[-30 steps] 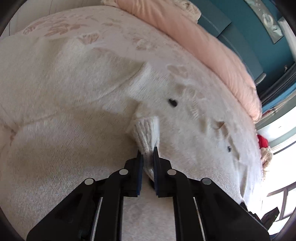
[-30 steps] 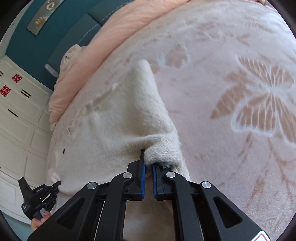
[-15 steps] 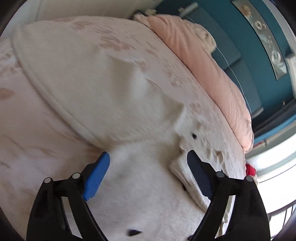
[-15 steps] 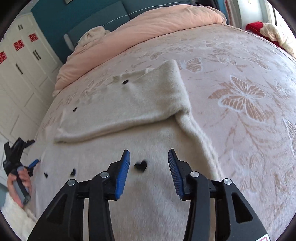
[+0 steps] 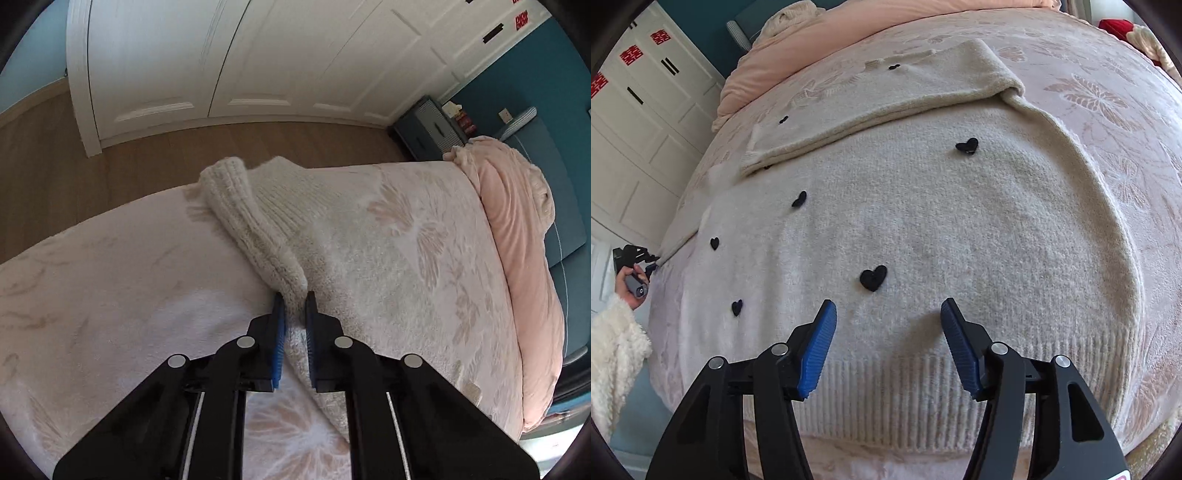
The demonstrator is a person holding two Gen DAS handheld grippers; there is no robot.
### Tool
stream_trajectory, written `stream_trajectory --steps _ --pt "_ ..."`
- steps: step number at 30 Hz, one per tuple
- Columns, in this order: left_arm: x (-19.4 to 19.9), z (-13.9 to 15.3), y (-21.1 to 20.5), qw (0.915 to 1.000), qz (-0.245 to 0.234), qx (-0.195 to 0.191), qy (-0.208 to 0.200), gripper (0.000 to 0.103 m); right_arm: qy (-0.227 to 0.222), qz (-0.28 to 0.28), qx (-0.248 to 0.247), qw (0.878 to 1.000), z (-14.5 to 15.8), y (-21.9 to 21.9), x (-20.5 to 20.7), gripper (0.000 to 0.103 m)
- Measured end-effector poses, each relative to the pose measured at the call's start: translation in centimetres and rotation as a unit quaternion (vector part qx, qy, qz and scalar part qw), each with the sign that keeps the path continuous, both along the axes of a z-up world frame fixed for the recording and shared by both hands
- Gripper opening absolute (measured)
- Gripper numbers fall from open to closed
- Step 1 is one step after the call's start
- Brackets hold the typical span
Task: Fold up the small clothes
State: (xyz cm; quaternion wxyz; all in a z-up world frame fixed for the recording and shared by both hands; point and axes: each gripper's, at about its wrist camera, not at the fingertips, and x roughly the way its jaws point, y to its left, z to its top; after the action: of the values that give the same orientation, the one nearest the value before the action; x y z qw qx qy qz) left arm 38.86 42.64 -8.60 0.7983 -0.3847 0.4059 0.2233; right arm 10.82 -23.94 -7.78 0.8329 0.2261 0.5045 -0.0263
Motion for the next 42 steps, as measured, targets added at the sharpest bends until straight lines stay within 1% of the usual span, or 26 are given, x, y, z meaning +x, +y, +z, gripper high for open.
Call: stream_trajectory --steps 2,4,6,8,10,11,13,14,15,16,17,19,21,22,25,27,28,31,34,35,36,37,38,39,40,42 --pt "0.3 3.1 -2.3 0.9985 -0.029 0.027 -0.038 0.007 -0.011 0.006 -0.013 1.000 0.8 0.4 0.2 0.059" --pt "0.2 7.3 -6.4 0.9911 -0.089 0.056 -0.082 0.007 -0.020 0.008 -0.014 1.000 1.3 0.2 0.3 0.059" --pt "-0.2 12.1 -12.0 0.9757 -0.155 0.071 -0.138 0.007 -0.025 0.002 -0.008 1.000 1.5 -0.3 0.2 0.059" --pt "-1.2 16.0 -18.7 0.9544 -0.228 0.053 -0.186 0.007 -0.031 -0.010 -0.001 0.999 1.7 -0.9 0.0 0.059" --pt "-2.5 18.1 -25.7 0.9310 -0.296 0.029 -0.212 0.007 -0.040 -0.020 0.008 0.999 2.0 -1.6 -0.5 0.059" --pt "-3.2 18.4 -29.0 0.9205 -0.325 0.017 -0.216 0.008 -0.044 -0.025 0.010 0.999 2.1 -2.0 -0.7 0.059" --pt "-4.4 17.0 -35.8 0.9001 -0.383 -0.019 -0.207 0.009 -0.048 -0.031 0.010 0.998 2.1 -2.9 -1.2 0.059" --pt "-5.0 15.3 -39.0 0.8937 -0.405 -0.031 -0.191 0.012 -0.048 -0.037 0.006 0.998 2.0 -3.4 -1.4 0.059" --pt "-5.7 13.4 -41.6 0.8904 -0.420 -0.041 -0.172 0.012 -0.048 -0.043 0.005 0.998 1.8 -4.1 -1.6 0.059" --pt "-6.4 10.8 -43.9 0.8883 -0.431 -0.053 -0.148 0.019 -0.048 -0.046 0.008 0.998 1.7 -4.6 -1.7 0.060" --pt "-7.2 8.2 -45.7 0.8894 -0.438 -0.064 -0.116 0.030 -0.047 -0.047 0.009 0.998 1.6 -5.2 -1.7 0.060" --pt "-8.8 3.6 -47.4 0.8936 -0.436 -0.085 -0.067 0.032 -0.048 -0.039 0.005 0.998 1.9 -6.1 -1.1 0.061" --pt "-10.6 1.1 -46.1 0.9027 -0.412 -0.112 -0.055 0.033 -0.060 -0.022 0.006 0.998 2.5 -6.7 0.3 0.067" --pt "-11.3 0.4 -44.8 0.9097 -0.390 -0.129 -0.058 0.036 -0.069 -0.014 0.007 0.997 2.9 -6.9 1.3 0.069" --pt "-12.1 -0.2 -39.5 0.9345 -0.306 -0.164 -0.079 0.055 -0.081 0.007 0.013 0.997 3.2 -7.0 5.6 0.071" --pt "-10.6 -0.4 -36.0 0.9487 -0.254 -0.171 -0.080 0.058 -0.080 0.015 0.028 0.996 2.7 -6.7 9.0 0.071" --pt "-9.7 -0.6 -34.5 0.9533 -0.234 -0.175 -0.076 0.058 -0.081 0.014 0.035 0.996 2.2 -6.7 10.6 0.071" --pt "-7.4 -0.8 -30.9 0.9629 -0.184 -0.182 -0.078 0.058 -0.058 0.002 0.021 0.998 0.6 -5.8 14.8 0.071" --pt "-5.3 -1.5 -28.7 0.9657 -0.155 -0.194 -0.076 0.058 -0.046 0.003 0.024 0.999 -0.7 -4.3 17.3 0.070" --pt "-4.8 -2.0 -28.8 0.9649 -0.147 -0.205 -0.072 0.057 -0.048 0.006 0.014 0.999 -0.8 -3.6 17.8 0.066" --pt "-4.2 -2.3 -28.7 0.9646 -0.141 -0.213 -0.067 0.055 -0.059 0.012 -0.005 0.998 -0.5 -2.9 18.1 0.050" --pt "-3.8 -2.2 -28.7 0.9660 -0.133 -0.212 -0.065 0.045 -0.067 0.021 -0.032 0.997 0.0 -2.1 18.4 0.018" --pt "-3.6 -1.8 -28.8 0.9670 -0.129 -0.207 -0.073 0.029 -0.071 0.037 -0.052 0.995 0.7 -1.5 19.1 0.009" --pt "-3.3 -1.2 -29.0 0.9680 -0.130 -0.198 -0.082 0.020 -0.077 0.051 -0.053 0.994 1.6 -1.3 19.8 0.008" --pt "-3.1 -0.5 -29.2 0.9685 -0.132 -0.191 -0.090 0.006 -0.102 0.056 -0.051 0.992 3.3 -1.4 20.1 0.008" --pt "-3.0 1.3 -28.9 0.9693 -0.129 -0.174 -0.117 0.007 -0.170 0.053 -0.045 0.983 8.2 -2.4 19.9 0.008"
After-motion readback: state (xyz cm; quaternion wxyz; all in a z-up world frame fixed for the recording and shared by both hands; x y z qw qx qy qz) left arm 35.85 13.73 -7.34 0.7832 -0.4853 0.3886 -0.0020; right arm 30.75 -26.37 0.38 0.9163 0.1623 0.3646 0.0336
